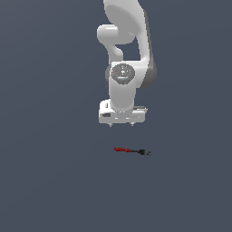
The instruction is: Pick up the object and move it to a goal position.
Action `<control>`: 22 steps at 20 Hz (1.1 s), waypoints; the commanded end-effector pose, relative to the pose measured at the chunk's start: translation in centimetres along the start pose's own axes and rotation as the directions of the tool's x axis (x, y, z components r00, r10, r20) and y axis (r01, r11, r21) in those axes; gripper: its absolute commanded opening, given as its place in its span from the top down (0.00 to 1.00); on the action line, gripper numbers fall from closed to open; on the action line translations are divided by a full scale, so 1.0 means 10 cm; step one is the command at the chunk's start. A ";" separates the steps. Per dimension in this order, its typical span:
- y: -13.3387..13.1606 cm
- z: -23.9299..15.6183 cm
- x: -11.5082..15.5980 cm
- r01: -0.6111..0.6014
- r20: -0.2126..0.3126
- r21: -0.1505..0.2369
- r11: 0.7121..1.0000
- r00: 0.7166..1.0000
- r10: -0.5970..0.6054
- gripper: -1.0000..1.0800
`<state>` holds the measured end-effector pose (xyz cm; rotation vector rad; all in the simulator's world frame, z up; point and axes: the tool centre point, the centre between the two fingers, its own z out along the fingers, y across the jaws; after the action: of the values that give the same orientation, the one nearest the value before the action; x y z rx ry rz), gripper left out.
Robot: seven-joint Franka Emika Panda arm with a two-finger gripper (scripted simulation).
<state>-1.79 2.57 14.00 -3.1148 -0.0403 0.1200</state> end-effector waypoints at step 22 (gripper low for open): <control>-0.19 0.28 0.34 0.497 -0.003 -0.035 0.867 0.868 -0.497 0.04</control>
<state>1.06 4.39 11.29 -3.0326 -0.7709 0.0909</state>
